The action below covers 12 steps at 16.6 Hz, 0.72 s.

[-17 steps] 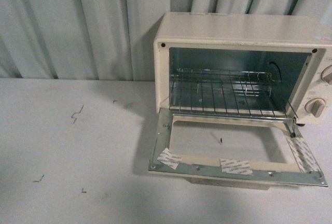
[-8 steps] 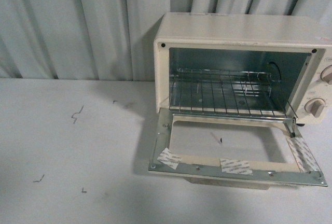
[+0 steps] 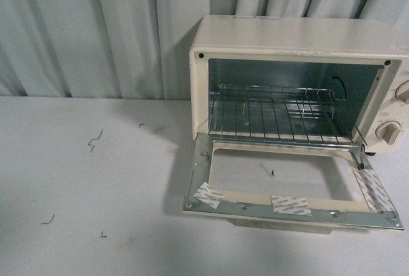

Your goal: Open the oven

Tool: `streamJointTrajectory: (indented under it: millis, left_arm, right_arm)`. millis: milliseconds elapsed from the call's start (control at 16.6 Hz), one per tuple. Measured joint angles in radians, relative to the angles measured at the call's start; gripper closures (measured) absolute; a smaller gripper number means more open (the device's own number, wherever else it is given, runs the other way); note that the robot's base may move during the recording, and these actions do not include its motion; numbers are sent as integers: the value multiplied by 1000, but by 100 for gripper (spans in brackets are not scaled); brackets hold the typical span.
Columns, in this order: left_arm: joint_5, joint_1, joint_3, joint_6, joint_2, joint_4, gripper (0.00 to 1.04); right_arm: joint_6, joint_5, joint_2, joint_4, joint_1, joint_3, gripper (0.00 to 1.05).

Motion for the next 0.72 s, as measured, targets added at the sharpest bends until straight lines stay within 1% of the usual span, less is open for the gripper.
streamJointTrajectory:
  millis: [422, 723]
  left_arm:
    - [0, 0, 0, 0, 0, 0, 7]
    - [0, 0, 0, 0, 0, 0, 7]
  right_arm:
    - [0, 0, 0, 0, 0, 0, 6]
    - [0, 0, 0, 0, 0, 0, 6]
